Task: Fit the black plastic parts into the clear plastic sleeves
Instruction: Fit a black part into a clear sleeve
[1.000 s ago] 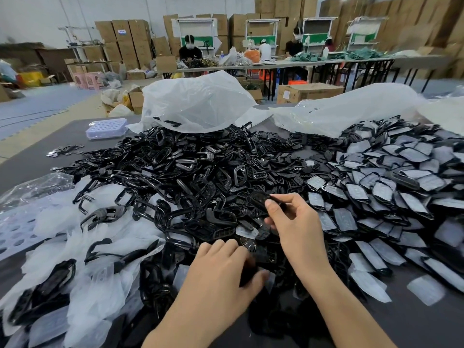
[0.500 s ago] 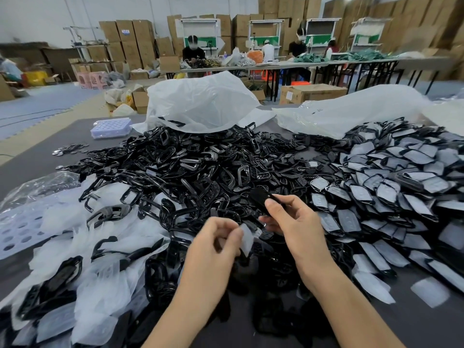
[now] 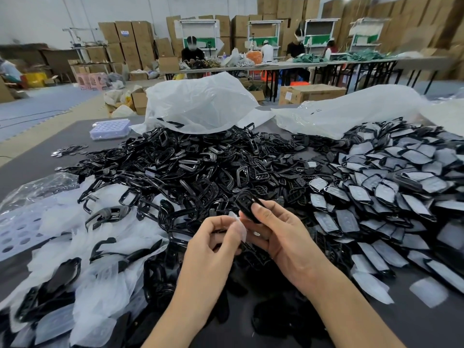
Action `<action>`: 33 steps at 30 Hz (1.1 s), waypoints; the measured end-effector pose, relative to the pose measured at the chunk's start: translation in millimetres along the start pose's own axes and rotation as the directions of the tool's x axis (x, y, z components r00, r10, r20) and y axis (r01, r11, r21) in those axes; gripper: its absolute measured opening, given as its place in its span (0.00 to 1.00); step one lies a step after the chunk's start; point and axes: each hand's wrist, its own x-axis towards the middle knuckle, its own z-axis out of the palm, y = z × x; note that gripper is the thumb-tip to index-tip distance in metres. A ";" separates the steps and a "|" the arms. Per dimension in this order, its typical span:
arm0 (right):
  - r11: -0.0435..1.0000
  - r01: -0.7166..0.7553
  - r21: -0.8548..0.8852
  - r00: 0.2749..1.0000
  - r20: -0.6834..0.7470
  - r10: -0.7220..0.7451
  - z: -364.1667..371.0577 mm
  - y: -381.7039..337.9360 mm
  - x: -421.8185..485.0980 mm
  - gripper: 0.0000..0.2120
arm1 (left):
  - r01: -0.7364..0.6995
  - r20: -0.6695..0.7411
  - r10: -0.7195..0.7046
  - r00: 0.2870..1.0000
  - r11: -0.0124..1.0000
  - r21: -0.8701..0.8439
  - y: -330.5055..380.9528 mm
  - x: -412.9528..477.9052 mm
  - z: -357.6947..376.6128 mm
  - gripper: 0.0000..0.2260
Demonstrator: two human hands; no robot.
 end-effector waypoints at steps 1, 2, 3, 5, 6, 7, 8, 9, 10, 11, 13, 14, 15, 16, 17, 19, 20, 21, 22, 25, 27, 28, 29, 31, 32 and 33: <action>1.000 0.001 0.002 1.000 0.003 -0.001 -0.1 0.0 0.0 0.03 | 0.016 -0.002 -0.015 1.000 0.999 0.034 -2.1 0.0 0.2 0.04; 1.000 0.000 -0.001 1.000 0.007 0.000 -0.1 0.3 0.0 0.03 | 0.036 -0.005 -0.035 0.999 0.997 0.065 -3.8 0.1 1.3 0.08; 1.000 -0.002 -0.008 1.000 0.012 0.002 0.0 0.9 0.0 0.03 | 0.042 -0.013 -0.041 0.999 0.995 0.092 -6.1 0.6 2.8 0.11; 1.000 -0.004 -0.026 1.000 0.022 0.005 0.1 2.7 0.2 0.03 | 0.017 -0.045 -0.012 0.999 0.994 0.110 -8.8 0.8 5.5 0.12; 1.000 -0.004 -0.027 0.999 0.033 0.005 -0.3 4.0 0.5 0.03 | -0.004 -0.072 0.013 0.997 0.992 0.124 -9.6 1.0 6.0 0.09; 1.000 -0.003 -0.022 0.999 0.044 0.004 -0.4 5.2 0.8 0.03 | -0.022 -0.090 0.036 0.995 0.988 0.151 -10.7 1.6 5.3 0.05; 1.000 0.000 -0.018 0.999 0.047 0.001 -0.1 5.9 1.1 0.03 | -0.024 -0.096 0.041 0.995 0.985 0.172 -10.6 1.7 4.0 0.02; 1.000 0.004 -0.017 0.999 0.034 -0.004 0.4 6.1 1.7 0.03 | -0.031 -0.097 0.050 0.994 0.982 0.188 -11.5 1.9 2.2 0.02; 1.000 0.011 -0.021 1.000 0.002 -0.011 0.6 6.1 2.2 0.04 | -0.043 -0.098 0.065 0.993 0.978 0.205 -12.0 2.1 0.3 0.04; 0.999 0.024 -0.036 0.998 -0.049 -0.026 -0.1 6.0 3.1 0.05 | -0.075 -0.092 0.100 0.991 0.969 0.236 -11.4 2.6 -1.8 0.06; 0.990 0.057 -0.131 0.981 -0.174 -0.080 -4.9 6.1 5.1 0.08 | -0.146 -0.056 0.173 0.983 0.936 0.320 -6.7 2.2 -4.1 0.07; 0.976 0.071 -0.208 0.969 -0.219 -0.117 -7.4 6.2 5.6 0.08 | -0.165 -0.031 0.187 0.982 0.923 0.348 -5.1 2.1 -5.0 0.07; 0.956 0.080 -0.281 0.958 -0.243 -0.151 -9.5 6.3 5.5 0.06 | -0.171 0.000 0.183 0.983 0.918 0.358 -4.5 2.1 -6.1 0.08; 0.940 0.082 -0.332 0.953 -0.250 -0.171 -10.7 6.3 5.2 0.05 | -0.172 0.026 0.174 0.984 0.919 0.354 -4.5 2.4 -7.2 0.08; 0.931 0.080 -0.356 0.954 -0.244 -0.175 -10.9 6.5 4.7 0.05 | -0.174 0.047 0.168 0.985 0.924 0.341 -5.5 2.3 -8.3 0.09; 0.928 0.067 -0.365 0.965 -0.213 -0.154 -8.8 7.6 4.1 0.04 | -0.164 0.063 0.152 0.986 0.934 0.316 -7.8 2.3 -9.2 0.10; 0.927 0.065 -0.370 0.970 -0.193 -0.145 -7.5 8.4 3.6 0.04 | -0.153 0.054 0.144 0.988 0.938 0.312 -8.8 2.3 -8.8 0.10; 0.924 0.063 -0.377 0.975 -0.173 -0.137 -6.4 9.7 3.6 0.04 | -0.144 0.034 0.140 0.990 0.940 0.309 -9.7 2.7 -8.7 0.10; 0.920 0.059 -0.388 0.980 -0.151 -0.127 -5.6 10.6 3.4 0.03 | -0.139 0.012 0.142 0.990 0.944 0.300 -10.3 2.9 -8.9 0.09; 0.903 0.048 -0.426 0.990 -0.099 -0.099 -6.1 13.0 3.1 0.03 | -0.128 -0.034 0.141 0.989 0.958 0.255 -10.6 5.0 -10.5 0.07; 0.898 0.047 -0.438 0.992 -0.085 -0.094 -6.0 12.5 2.4 0.05 | -0.098 -0.050 0.111 0.993 0.971 0.220 -9.6 6.0 -12.0 0.05; 0.893 0.051 -0.447 0.993 -0.074 -0.093 -6.0 12.2 2.3 0.06 | -0.083 -0.054 0.096 0.994 0.977 0.195 -9.0 6.4 -12.7 0.04; 0.887 0.057 -0.458 0.994 -0.057 -0.094 -6.4 12.2 2.3 0.07 | -0.070 -0.055 0.081 0.995 0.983 0.172 -8.7 6.6 -13.0 0.04; 0.874 0.070 -0.480 0.995 -0.025 -0.093 -5.9 11.5 1.4 0.07 | -0.043 -0.061 0.052 0.997 0.990 0.131 -7.5 6.6 -12.7 0.03; 0.869 0.076 -0.489 0.995 -0.015 -0.095 -5.8 11.3 1.2 0.07 | -0.034 -0.066 0.042 0.997 0.993 0.116 -6.8 7.0 -12.3 0.02; 0.864 0.084 -0.496 0.995 -0.009 -0.102 -5.8 11.5 1.4 0.07 | -0.027 -0.070 0.034 0.997 0.994 0.104 -6.5 7.5 -11.9 0.02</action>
